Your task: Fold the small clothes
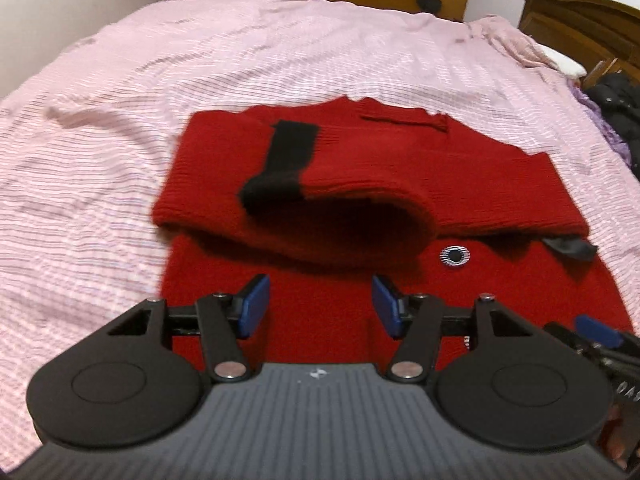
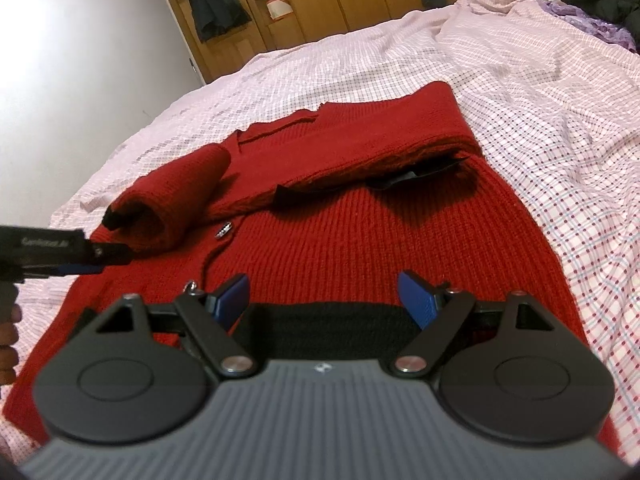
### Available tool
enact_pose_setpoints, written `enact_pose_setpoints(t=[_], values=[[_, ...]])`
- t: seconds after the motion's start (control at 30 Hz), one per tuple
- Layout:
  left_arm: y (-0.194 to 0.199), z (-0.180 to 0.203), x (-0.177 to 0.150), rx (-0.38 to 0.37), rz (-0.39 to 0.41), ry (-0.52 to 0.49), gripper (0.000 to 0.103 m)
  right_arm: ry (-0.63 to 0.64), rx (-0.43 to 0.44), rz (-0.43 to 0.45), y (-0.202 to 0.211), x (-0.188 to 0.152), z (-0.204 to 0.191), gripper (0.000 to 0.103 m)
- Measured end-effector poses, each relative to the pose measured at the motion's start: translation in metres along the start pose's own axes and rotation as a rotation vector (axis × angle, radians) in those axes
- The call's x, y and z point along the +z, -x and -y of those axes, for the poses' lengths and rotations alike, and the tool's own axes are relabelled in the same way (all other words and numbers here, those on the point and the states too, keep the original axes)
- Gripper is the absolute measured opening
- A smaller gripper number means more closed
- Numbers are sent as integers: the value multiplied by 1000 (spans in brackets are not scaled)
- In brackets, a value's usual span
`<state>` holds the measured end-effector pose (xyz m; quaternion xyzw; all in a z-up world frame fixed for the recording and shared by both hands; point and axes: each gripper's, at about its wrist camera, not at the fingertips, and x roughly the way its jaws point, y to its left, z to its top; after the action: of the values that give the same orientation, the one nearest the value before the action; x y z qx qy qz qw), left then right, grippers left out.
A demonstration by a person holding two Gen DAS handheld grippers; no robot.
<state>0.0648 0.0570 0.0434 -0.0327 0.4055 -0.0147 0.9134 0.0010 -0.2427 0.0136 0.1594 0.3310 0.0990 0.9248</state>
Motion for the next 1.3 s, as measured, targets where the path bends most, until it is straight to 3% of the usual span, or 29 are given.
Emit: enact_pose_setpoints(t=[0.27, 0.53, 0.8, 1.07, 1.3], values=[[11, -28, -6, 82, -3, 53, 64, -13, 31, -33, 2, 21, -9, 83], [15, -50, -14, 121, 0, 95, 64, 95, 78, -25, -7, 57, -48, 83], [9, -60, -21, 114, -24, 138, 64, 313, 167, -30, -30, 79, -128, 83], [8, -64, -21, 97, -16, 159, 65, 529, 154, -106, -78, 80, -187, 83], [10, -64, -12, 101, 10, 149, 65, 697, 111, -150, -114, 71, -205, 82]])
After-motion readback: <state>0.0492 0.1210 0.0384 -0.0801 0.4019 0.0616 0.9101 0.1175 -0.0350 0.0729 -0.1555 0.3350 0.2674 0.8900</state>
